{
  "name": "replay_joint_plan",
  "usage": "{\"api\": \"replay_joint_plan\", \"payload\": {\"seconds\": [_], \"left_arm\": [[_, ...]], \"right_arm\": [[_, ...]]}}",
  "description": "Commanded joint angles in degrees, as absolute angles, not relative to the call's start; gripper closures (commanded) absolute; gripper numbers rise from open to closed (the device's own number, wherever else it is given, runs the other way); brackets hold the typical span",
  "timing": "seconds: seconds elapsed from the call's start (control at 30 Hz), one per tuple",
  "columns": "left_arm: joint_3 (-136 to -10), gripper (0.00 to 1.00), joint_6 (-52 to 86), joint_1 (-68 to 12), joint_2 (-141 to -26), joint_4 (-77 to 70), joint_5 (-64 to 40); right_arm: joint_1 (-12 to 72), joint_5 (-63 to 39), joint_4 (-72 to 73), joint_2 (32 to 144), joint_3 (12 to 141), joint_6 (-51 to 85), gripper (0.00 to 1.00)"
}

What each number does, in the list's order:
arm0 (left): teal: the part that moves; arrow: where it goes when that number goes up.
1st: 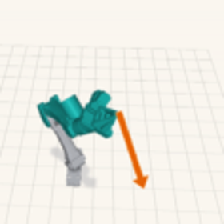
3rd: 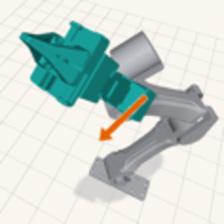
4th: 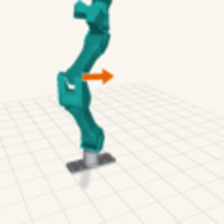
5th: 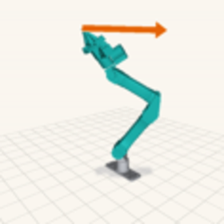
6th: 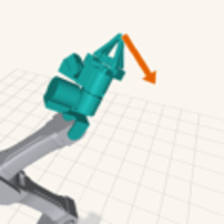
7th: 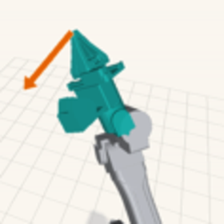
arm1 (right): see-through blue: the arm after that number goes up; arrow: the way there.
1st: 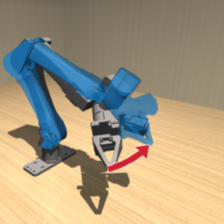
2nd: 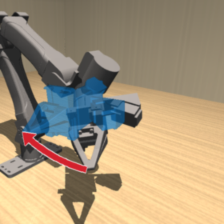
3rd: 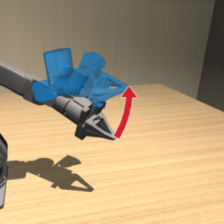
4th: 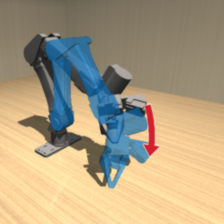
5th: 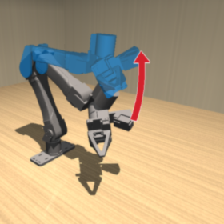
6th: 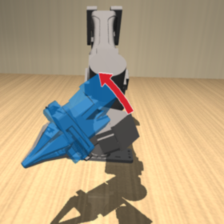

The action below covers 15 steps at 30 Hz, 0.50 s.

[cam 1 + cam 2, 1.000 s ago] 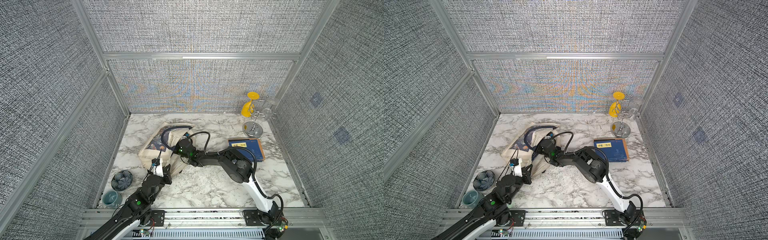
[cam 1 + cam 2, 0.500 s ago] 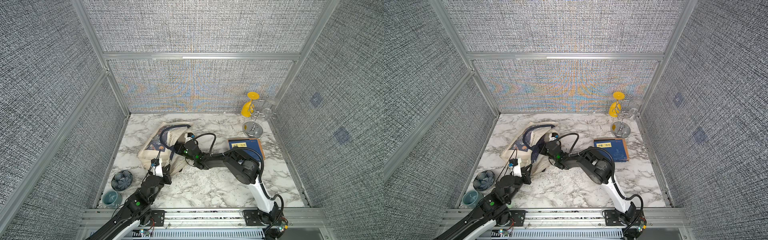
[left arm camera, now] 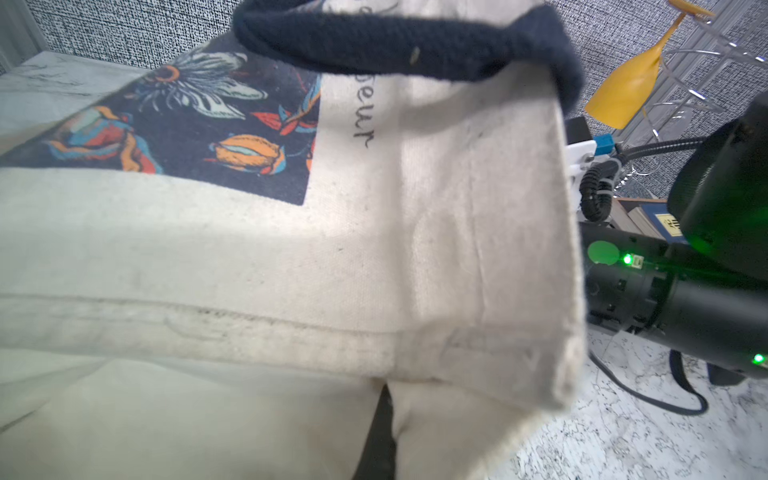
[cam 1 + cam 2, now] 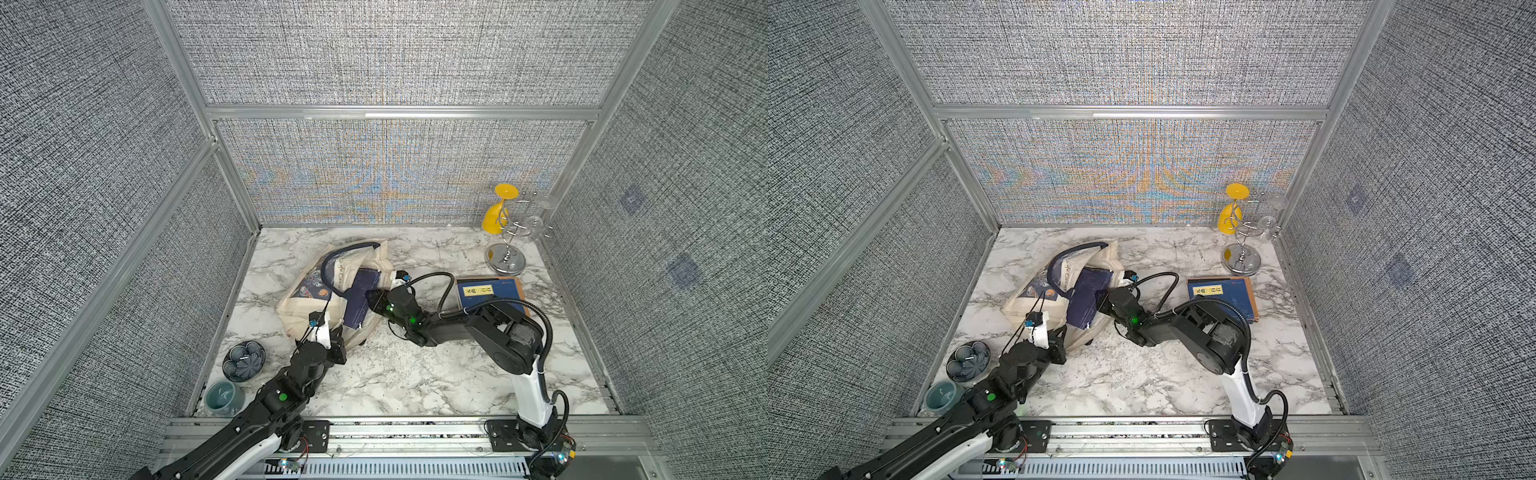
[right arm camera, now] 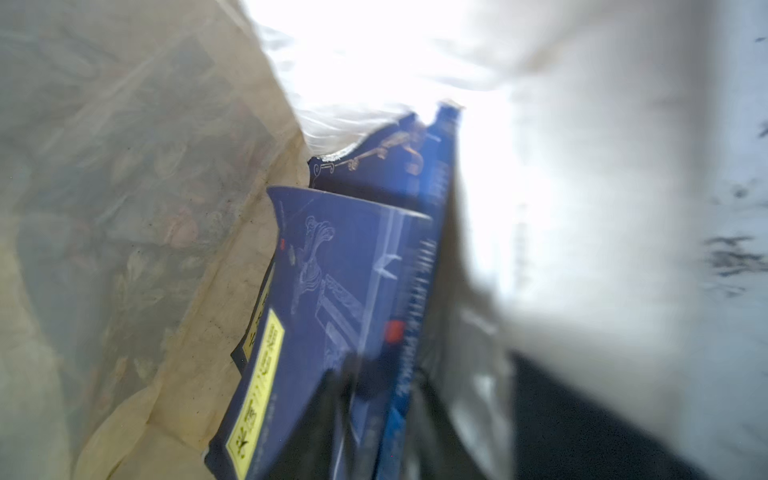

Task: Take out the books from the canvas bag
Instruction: Adjust the books in the canvas bag.

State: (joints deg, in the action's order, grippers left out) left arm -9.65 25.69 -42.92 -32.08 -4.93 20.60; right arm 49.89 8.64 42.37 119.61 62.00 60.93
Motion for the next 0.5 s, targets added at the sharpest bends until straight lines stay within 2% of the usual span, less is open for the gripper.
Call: {"api": "replay_joint_plan", "payload": {"seconds": [0.0,0.07,0.23,0.37,0.47], "left_arm": [[-10.33,1.00,25.35,-42.80,-32.50,-5.22,21.50],[-9.66,1.00,25.13,-42.80,-31.26,-6.00,21.18],[-8.09,1.00,25.33,-42.85,-26.63,-5.57,21.79],[-8.01,1.00,25.41,-42.80,-24.21,-5.44,21.84],[-8.04,1.00,25.41,-42.80,-24.03,-5.59,21.66]], "right_arm": [[50.40,8.27,41.21,119.54,62.57,61.08,0.52],[50.75,7.71,40.87,119.36,62.49,61.16,0.47],[51.17,8.64,41.03,118.18,60.37,61.74,0.45],[51.06,8.87,41.35,117.82,58.74,63.24,0.50],[50.91,7.02,43.40,119.26,59.42,62.40,0.57]]}}
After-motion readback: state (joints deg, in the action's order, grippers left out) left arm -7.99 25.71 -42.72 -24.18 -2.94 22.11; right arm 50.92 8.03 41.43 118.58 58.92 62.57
